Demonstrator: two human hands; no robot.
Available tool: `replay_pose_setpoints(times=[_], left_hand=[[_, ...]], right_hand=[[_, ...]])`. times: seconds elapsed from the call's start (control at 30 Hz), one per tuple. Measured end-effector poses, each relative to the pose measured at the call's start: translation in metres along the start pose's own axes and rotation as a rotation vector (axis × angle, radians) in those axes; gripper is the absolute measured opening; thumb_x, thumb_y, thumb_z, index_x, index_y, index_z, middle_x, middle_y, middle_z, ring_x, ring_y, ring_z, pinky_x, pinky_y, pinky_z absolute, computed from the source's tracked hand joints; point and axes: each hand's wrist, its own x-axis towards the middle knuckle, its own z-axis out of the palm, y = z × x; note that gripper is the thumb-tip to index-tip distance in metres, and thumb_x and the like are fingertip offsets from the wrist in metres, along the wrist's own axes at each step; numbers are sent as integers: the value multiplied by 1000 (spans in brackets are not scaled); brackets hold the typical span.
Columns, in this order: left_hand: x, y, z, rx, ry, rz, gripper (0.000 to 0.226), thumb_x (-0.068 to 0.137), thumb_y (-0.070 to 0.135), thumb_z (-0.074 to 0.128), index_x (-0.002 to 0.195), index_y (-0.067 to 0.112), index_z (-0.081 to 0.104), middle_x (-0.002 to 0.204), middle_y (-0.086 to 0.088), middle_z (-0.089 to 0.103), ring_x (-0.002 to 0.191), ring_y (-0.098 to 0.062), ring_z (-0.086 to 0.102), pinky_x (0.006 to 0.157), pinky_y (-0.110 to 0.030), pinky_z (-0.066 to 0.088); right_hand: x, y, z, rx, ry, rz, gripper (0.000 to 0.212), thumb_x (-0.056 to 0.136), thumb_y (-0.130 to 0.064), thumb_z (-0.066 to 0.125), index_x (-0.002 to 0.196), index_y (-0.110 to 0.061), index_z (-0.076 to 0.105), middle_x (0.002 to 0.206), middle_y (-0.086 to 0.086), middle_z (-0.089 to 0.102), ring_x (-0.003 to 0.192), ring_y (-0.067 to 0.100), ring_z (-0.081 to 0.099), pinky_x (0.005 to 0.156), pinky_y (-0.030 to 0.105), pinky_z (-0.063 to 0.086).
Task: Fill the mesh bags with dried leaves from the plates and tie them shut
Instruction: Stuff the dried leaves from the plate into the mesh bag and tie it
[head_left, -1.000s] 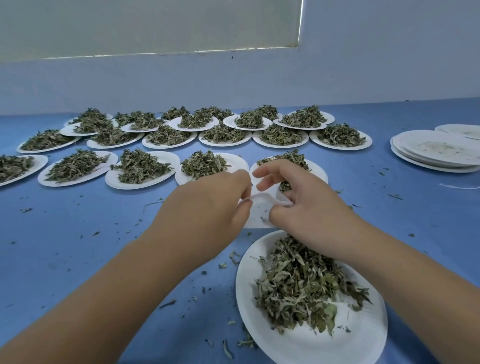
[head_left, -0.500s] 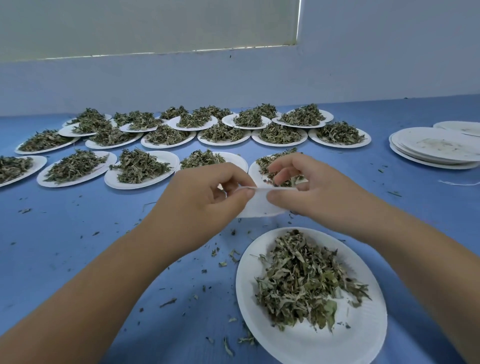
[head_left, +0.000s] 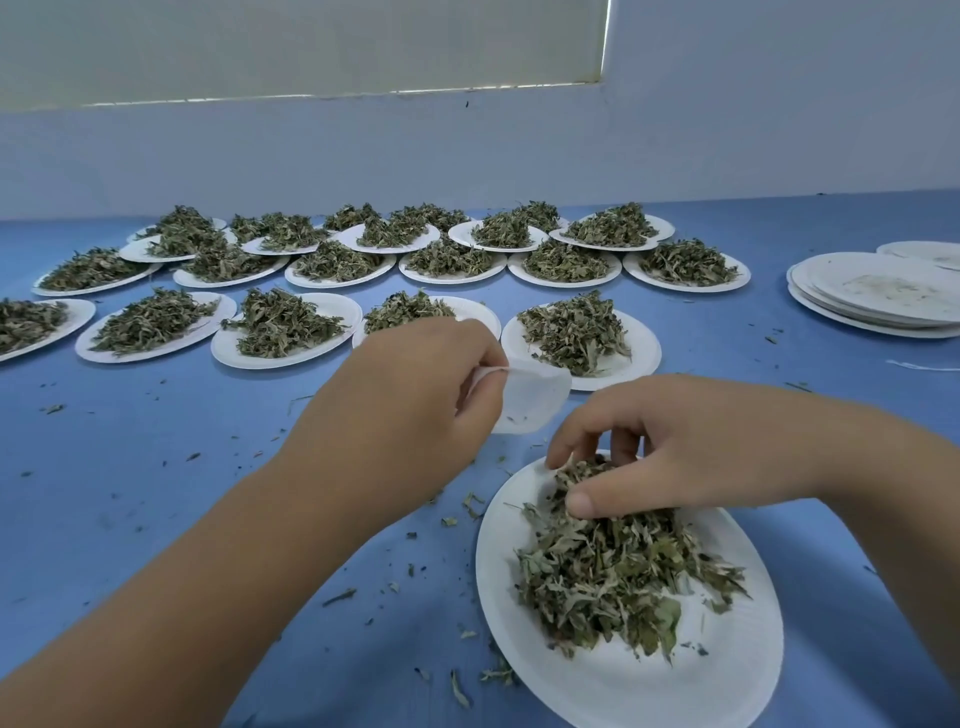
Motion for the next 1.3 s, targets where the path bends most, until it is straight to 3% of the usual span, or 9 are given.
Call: replay_pose_setpoints(times=[0.13,0.33,0.57,0.77,1.0,1.2,1.3], left_hand=[[0,1,6,-27,-66,-30,9,91,16,58,87,14,66,67,6,54,60,-6,44,59,-24,36],[-2,0,13,-59,-104,-64,10,92,20,56,90,17,66,68,6,54,65,-9,47,62,-24,37],[-3,-2,17,-77,-124,-91,11,92,24,55,91,21,65,65,8,53,68,-6,49,64,-24,38],[-4,-3,20,-115,-135,-126,10,92,24,55,89,23,64,64,7,54,67,0,47,57,-13,35],[-2,-1,25,-206,-121,-158,9,90,21,59,86,18,66,62,1,57,65,-4,45,57,-11,33],[-2,-2,29,-257,-104,-168,6,88,19,62,84,18,67,60,1,57,64,-3,46,54,-13,32],[-2,-3,30,-295,-79,-188,6,87,18,64,82,17,67,58,-2,56,62,-6,46,53,-13,32]], right_hand=[[1,-2,1,0,25,-6,17,80,-44,71,97,-41,70,72,-40,55,65,-12,55,57,2,38],[2,3,2,65,60,-21,9,80,-35,72,85,-42,71,57,-13,58,49,0,49,49,12,39],[4,5,4,64,91,-37,10,81,-28,71,81,-38,71,54,-17,56,46,0,47,48,12,39],[2,2,-1,120,157,-79,13,79,-25,71,77,-38,72,54,-15,57,48,1,47,49,12,39],[5,-10,9,128,439,-152,8,70,-37,68,76,-39,71,68,-7,62,57,3,52,57,20,44],[12,-13,21,-78,538,-172,20,72,-33,76,90,-36,67,73,-21,53,75,-12,52,66,4,37],[11,-13,22,-71,519,-178,26,69,-43,71,92,-39,59,84,-22,52,81,-9,53,69,3,37]])
